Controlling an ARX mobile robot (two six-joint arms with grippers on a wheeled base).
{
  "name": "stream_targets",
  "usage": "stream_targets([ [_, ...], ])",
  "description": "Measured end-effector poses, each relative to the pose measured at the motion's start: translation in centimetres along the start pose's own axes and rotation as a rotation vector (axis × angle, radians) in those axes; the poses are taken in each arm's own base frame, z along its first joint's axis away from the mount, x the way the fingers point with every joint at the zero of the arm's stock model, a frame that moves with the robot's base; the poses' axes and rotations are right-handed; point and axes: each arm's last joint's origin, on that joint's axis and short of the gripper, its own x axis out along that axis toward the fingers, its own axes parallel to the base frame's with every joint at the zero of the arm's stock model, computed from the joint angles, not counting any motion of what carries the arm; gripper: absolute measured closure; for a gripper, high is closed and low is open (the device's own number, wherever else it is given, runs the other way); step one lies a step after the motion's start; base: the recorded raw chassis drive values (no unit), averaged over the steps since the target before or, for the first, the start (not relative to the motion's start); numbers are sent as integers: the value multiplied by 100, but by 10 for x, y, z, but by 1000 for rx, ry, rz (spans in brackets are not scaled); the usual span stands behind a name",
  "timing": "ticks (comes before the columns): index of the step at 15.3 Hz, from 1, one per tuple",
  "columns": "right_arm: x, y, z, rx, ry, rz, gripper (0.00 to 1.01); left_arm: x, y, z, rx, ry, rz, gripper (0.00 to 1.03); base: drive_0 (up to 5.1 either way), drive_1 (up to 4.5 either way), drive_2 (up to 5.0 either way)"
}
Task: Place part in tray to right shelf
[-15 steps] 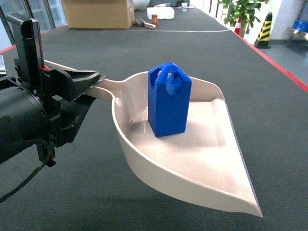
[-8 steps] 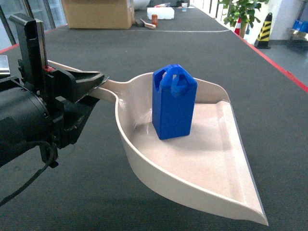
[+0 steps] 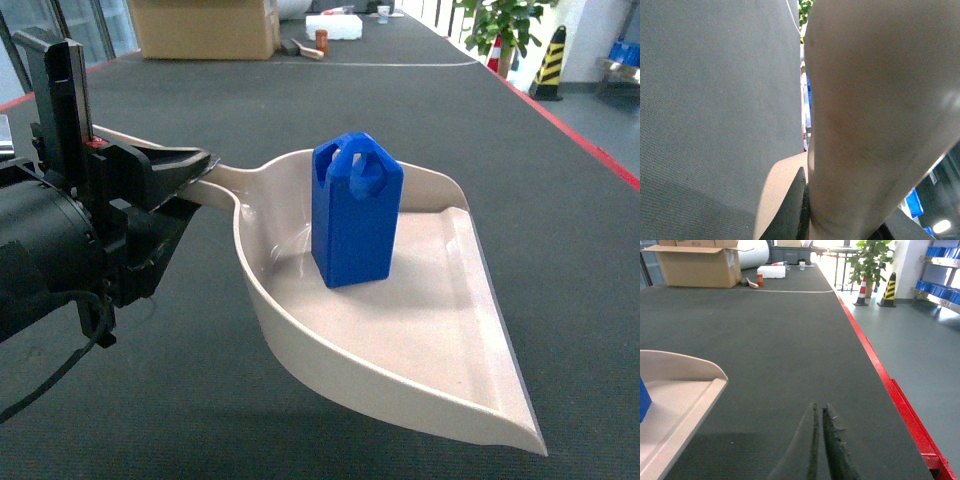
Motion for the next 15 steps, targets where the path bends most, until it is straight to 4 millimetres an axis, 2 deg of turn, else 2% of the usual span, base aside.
stream_targets([
  [7, -1, 0, 0, 1, -5, 4, 11, 0, 0, 1, 0, -8, 2, 86, 0, 0, 0],
  [8, -1, 0, 0, 1, -5, 4, 1, 0, 0, 1, 0, -8, 2, 86, 0, 0, 0],
  [9, -1, 0, 0, 1, -5, 4, 4, 0, 0, 1, 0, -7, 3, 86, 0, 0, 0],
  [15, -1, 0, 0, 1, -6, 4, 3, 0, 0, 0, 0, -4, -1, 86, 0, 0, 0],
])
